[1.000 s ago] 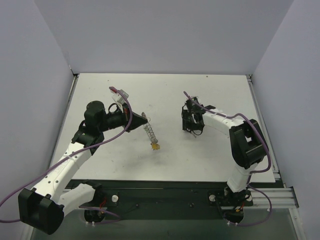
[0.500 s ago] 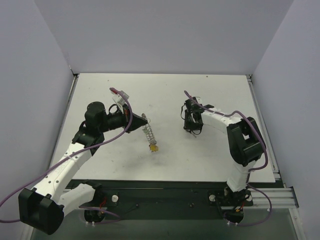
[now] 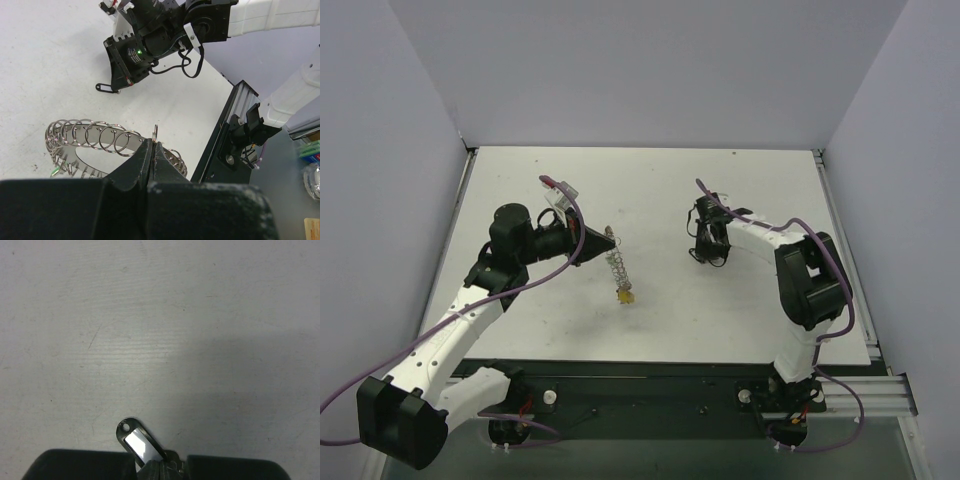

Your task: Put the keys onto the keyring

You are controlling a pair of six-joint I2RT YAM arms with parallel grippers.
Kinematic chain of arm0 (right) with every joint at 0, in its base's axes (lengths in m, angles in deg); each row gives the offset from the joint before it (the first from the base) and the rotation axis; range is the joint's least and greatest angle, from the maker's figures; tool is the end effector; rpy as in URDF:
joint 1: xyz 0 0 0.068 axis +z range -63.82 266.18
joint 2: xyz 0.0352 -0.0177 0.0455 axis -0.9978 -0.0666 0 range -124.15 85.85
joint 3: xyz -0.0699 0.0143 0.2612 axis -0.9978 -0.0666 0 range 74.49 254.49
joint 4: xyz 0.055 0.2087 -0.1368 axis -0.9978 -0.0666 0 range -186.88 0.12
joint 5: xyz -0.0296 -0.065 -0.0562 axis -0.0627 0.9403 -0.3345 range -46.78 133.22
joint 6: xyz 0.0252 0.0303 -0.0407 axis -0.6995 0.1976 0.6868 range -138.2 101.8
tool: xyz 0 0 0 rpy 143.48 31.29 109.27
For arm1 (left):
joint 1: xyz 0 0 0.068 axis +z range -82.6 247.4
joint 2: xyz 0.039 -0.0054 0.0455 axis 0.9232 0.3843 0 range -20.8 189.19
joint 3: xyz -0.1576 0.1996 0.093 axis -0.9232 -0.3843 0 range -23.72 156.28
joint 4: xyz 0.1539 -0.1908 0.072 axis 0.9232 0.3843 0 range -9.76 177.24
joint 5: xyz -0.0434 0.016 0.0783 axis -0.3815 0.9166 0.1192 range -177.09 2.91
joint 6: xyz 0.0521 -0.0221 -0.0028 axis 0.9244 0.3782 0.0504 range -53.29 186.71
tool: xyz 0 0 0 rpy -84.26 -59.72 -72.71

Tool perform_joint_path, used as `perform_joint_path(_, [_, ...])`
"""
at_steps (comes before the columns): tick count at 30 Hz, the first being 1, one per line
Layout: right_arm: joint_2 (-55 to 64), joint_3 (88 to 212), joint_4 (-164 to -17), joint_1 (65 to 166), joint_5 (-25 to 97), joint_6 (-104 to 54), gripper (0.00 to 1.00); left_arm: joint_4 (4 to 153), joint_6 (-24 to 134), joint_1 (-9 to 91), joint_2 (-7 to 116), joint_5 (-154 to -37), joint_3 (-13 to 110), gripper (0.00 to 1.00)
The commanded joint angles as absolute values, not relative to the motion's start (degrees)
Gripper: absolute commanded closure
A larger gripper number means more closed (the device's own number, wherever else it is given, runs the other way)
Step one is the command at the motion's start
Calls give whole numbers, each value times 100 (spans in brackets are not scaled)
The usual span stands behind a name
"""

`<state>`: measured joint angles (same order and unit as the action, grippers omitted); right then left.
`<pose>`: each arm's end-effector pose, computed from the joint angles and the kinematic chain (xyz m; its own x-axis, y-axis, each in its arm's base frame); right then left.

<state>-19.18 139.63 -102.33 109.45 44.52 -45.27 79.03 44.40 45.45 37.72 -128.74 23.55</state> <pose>0.3484 0.1490 0.1694 -0.8215 0.1419 -0.5522 -0.0094 0.9650 0.2620 0.2044 -0.1108 0.3311 -0.4860 -0.1099 -0.8670 0.7586 0.4396 -0.4809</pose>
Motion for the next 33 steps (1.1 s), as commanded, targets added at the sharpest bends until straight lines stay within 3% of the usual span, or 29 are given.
perform_joint_path(1, [-1777,14005,-10473,10939,4445,-4519,100,7382,4403,4587,3632,-12998,2454,100])
perform_joint_path(8, [-1356,13962,-10456,10930,4033,-4264,100,7417,4456,4587,3580,-12954,2471,100])
perform_joint_path(16, [-83,13568,-9912,10965,3189,-3491,100,7716,4684,4587,3536,-12902,2682,100])
perform_joint_path(20, [664,13391,-9525,10965,2111,-3025,100,7822,4860,4578,3474,-12910,2814,100])
perform_joint_path(30, [1676,13303,-9060,10965,18,-2673,100,8481,5870,4438,3667,-14149,3622,100])
perform_joint_path(33, [1835,13293,-8867,10983,-116,-2751,100,8358,5993,4306,3720,-14457,3640,100])
